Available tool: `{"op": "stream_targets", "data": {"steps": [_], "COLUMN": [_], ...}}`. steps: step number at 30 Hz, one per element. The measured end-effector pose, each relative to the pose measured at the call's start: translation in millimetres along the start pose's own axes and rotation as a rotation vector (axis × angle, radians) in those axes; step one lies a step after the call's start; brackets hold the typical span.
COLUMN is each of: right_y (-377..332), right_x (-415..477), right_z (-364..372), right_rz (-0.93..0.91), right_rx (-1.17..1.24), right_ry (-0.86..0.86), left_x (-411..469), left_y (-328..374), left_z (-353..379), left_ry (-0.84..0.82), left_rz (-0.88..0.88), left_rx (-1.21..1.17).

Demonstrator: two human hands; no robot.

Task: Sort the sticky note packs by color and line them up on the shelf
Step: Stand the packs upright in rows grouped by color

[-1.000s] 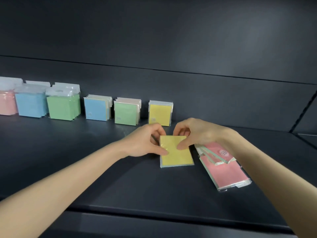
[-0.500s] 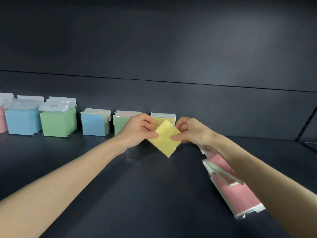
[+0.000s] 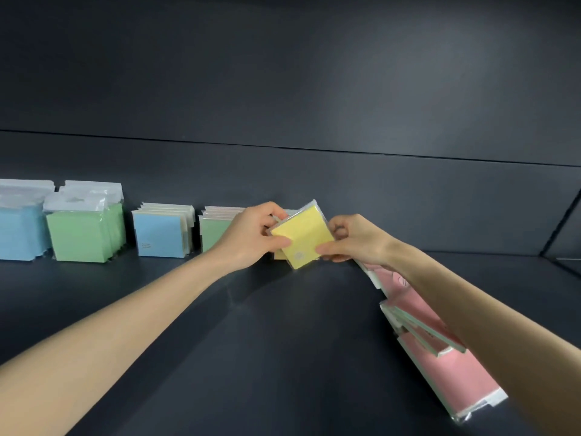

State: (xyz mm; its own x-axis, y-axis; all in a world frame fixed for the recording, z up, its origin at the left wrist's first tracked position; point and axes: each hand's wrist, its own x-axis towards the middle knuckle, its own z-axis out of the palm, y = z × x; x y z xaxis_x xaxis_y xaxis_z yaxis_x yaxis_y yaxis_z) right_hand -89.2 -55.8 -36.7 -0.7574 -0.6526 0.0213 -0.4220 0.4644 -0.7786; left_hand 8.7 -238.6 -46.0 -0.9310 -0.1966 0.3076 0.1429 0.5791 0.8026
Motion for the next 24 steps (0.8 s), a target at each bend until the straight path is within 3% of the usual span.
{"op": "stream_targets", "data": {"steps": [3, 7, 9, 18, 24], "right_y": [3, 4, 3, -3, -5], "right_x": [6, 11, 15, 24, 30], "right_z": [4, 7, 8, 9, 7], "right_rz": [-0.015, -0.029, -0.054, -0.236, -0.197], "right_rx": [-0.292, -0.412, -0.449, -0.614, -0.652], "right_ry": [0.103, 0.179, 0.186, 0.218, 0.178], "left_x": [15, 22, 25, 29, 35], "left_y": [-1, -6, -11, -16, -19], "left_z": [0, 5, 5, 0, -7], "left_ry": [0.0, -0.001, 0.04, 0.033, 0.018], "left_rz": [0.138, 0.303, 0.356, 0.425, 0.398], "left_rx": [0.346, 0.797, 0.907, 0.923, 0.983]}}
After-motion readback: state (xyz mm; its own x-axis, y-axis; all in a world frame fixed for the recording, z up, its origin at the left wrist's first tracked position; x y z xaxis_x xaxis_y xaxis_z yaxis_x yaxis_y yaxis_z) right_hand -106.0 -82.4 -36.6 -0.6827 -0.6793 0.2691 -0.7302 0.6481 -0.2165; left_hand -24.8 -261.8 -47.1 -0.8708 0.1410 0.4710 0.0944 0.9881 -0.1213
